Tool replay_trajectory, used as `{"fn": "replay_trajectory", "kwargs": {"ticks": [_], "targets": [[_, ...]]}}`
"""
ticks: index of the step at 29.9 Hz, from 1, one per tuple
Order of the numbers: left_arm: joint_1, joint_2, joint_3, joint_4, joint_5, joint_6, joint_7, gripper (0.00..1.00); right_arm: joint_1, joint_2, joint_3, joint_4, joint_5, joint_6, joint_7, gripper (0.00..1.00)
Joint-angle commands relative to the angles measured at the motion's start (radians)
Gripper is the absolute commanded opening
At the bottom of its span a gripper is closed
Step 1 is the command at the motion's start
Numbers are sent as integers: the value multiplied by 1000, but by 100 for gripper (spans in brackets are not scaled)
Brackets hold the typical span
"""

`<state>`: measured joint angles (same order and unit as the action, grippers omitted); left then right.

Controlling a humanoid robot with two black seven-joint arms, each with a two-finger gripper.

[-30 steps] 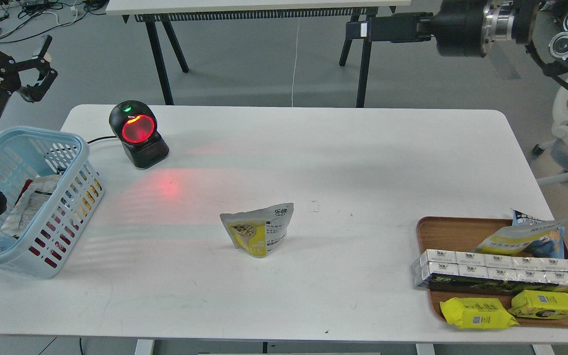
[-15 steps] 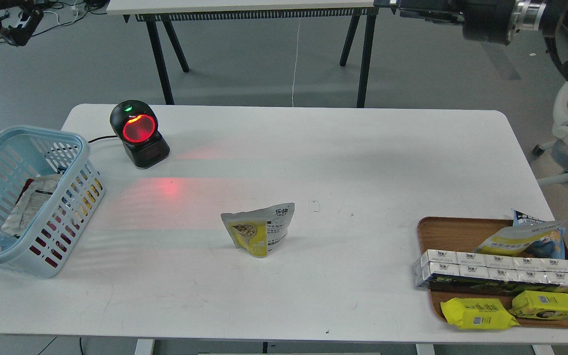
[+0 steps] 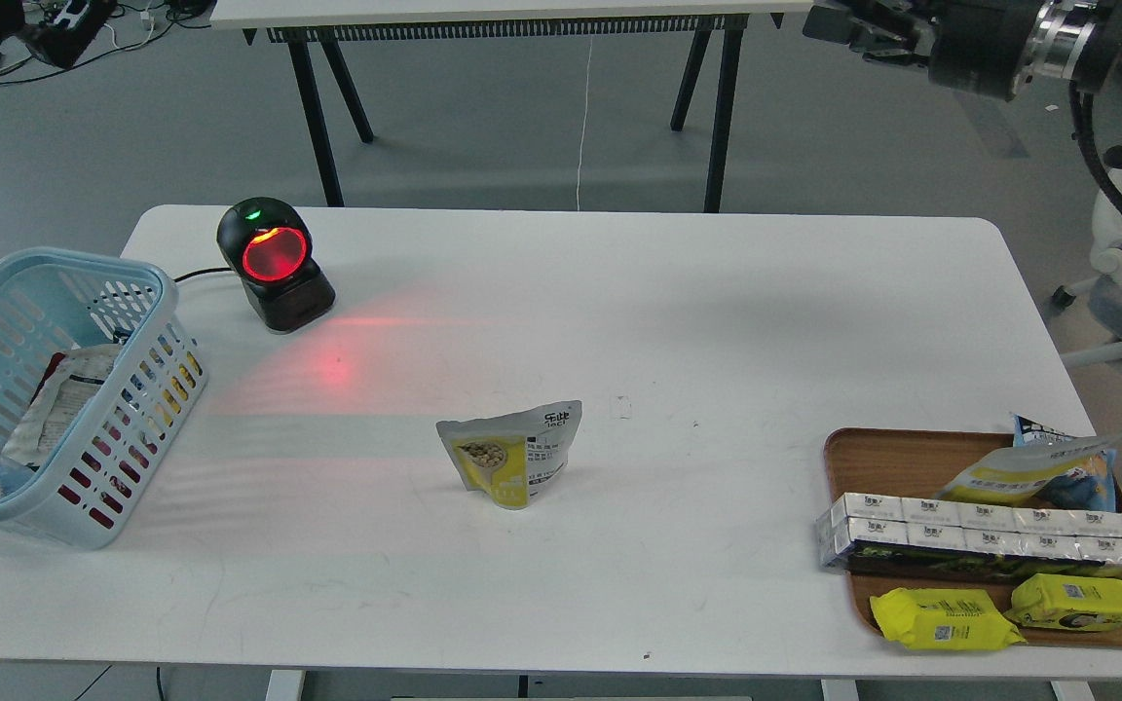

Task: Scan snack and place in basket
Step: 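Raise the right arm away and bring the left arm up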

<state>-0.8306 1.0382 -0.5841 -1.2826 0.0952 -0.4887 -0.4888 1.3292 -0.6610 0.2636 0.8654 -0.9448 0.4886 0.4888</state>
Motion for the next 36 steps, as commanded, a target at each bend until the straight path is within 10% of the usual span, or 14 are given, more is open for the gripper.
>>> {"fn": "replay_trajectory", "kwargs": {"ticks": [1,17,25,36], "targets": [[-8,54,6,-92,191,0,0,100,-34,1,-1,-16,121,0,0,97],[-114,138,70,-282,782,0,0,100,-104,84,0,-11,725,-10,0,97],[-361,93,256,-215,717,0,0,100,-111,92,0,-9,762,-18,0,97],[-335,98,280,-97,427,0,0,100,-117,78,8,-11,837,-16,0,97]]}}
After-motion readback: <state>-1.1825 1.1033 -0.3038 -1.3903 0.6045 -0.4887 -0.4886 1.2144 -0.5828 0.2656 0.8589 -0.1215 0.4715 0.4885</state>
